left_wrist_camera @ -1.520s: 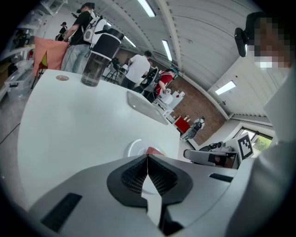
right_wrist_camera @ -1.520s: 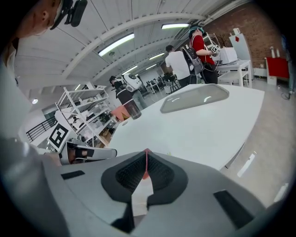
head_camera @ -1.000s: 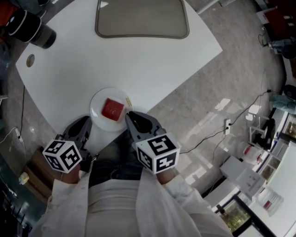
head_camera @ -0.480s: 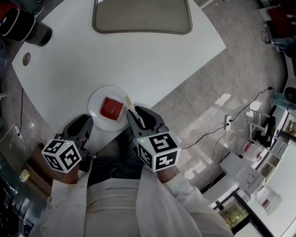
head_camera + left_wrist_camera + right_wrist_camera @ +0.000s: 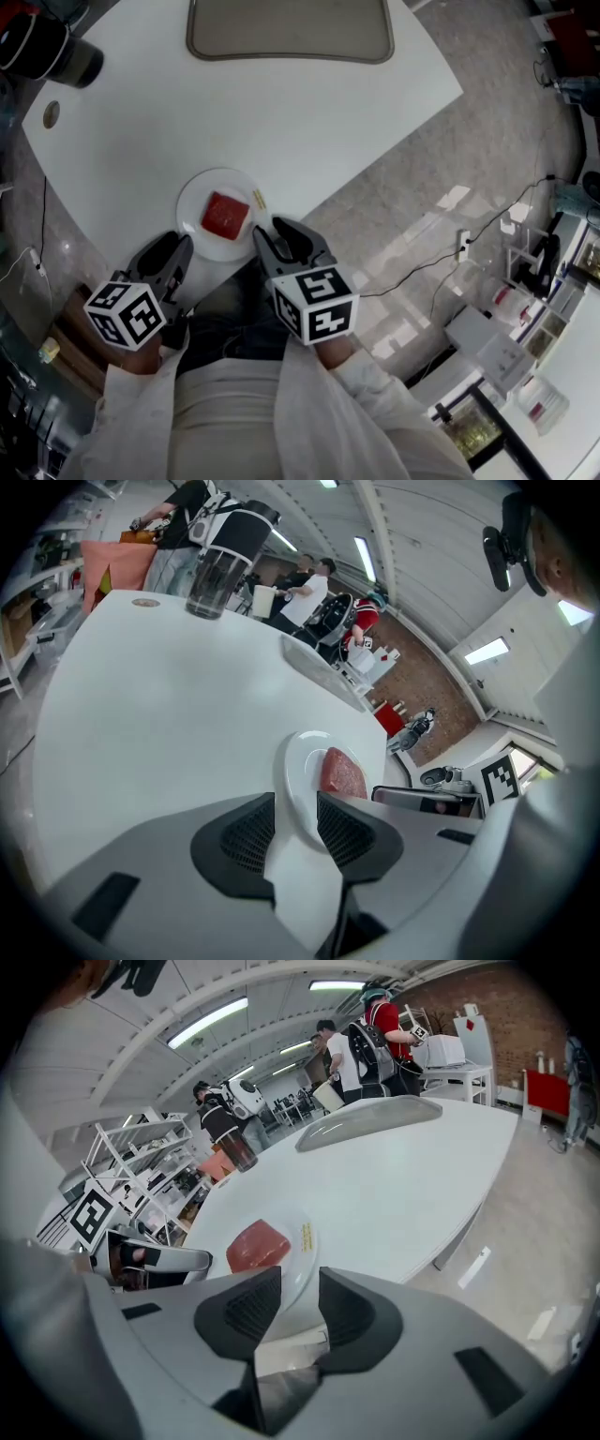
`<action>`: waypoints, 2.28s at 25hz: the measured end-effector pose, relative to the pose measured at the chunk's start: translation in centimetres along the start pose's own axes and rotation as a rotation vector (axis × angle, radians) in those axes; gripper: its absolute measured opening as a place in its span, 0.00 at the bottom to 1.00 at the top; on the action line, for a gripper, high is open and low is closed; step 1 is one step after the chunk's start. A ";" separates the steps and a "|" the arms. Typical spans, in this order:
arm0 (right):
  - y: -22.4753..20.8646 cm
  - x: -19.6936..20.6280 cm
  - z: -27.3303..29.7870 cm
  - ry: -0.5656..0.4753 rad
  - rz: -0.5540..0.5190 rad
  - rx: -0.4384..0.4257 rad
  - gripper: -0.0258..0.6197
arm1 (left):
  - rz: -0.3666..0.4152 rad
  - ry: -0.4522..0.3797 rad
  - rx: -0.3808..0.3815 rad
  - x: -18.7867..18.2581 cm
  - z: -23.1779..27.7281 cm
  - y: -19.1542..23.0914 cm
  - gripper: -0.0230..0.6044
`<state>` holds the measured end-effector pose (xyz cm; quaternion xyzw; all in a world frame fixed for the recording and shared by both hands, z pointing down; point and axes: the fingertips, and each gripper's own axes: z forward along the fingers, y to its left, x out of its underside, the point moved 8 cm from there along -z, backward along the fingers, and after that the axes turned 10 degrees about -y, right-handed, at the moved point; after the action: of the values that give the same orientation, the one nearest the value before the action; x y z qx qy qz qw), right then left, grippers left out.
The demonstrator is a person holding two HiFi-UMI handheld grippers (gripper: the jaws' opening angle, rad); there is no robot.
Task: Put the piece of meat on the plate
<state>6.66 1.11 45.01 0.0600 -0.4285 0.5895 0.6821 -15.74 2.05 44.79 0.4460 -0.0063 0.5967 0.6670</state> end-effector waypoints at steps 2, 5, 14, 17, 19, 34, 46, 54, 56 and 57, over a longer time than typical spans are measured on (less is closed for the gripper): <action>0.2 0.2 0.0 0.008 -0.001 -0.001 0.21 | -0.002 0.002 -0.002 0.1 -0.1 -0.1 0.23; 0.5 0.3 -0.1 0.014 -0.002 -0.003 0.21 | 0.003 0.005 -0.002 0.2 -0.2 -0.2 0.23; 0.8 0.2 0.3 0.017 0.000 0.019 0.21 | 0.016 -0.002 -0.008 0.1 0.1 -0.4 0.23; 0.8 0.3 0.4 0.013 -0.008 0.032 0.21 | 0.016 -0.005 0.001 0.3 0.2 -0.4 0.23; 0.7 0.4 0.4 0.009 -0.017 0.046 0.21 | 0.018 -0.009 0.011 0.4 0.3 -0.5 0.23; 1.1 0.2 0.3 -0.021 -0.038 0.088 0.21 | 0.089 0.000 -0.025 0.3 0.7 -1.0 0.22; 1.4 0.4 -0.2 -0.010 -0.015 0.115 0.20 | 0.091 -0.011 0.001 0.0 0.2 -1.2 0.21; 2.1 -0.6 -1.1 -0.063 0.022 0.149 0.20 | 0.115 -0.038 0.054 -1.4 -0.2 -1.5 0.21; 2.4 -0.5 -1.5 -0.075 0.034 0.162 0.20 | 0.125 -0.047 0.067 -1.4 -0.5 -1.7 0.21; 2.5 -0.5 -1.7 -0.083 0.035 0.168 0.20 | 0.130 -0.050 0.073 -1.5 -0.6 -1.8 0.21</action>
<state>5.42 2.47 42.56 0.1340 -0.4061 0.6321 0.6462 -15.03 1.45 42.57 0.4834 -0.0302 0.6272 0.6100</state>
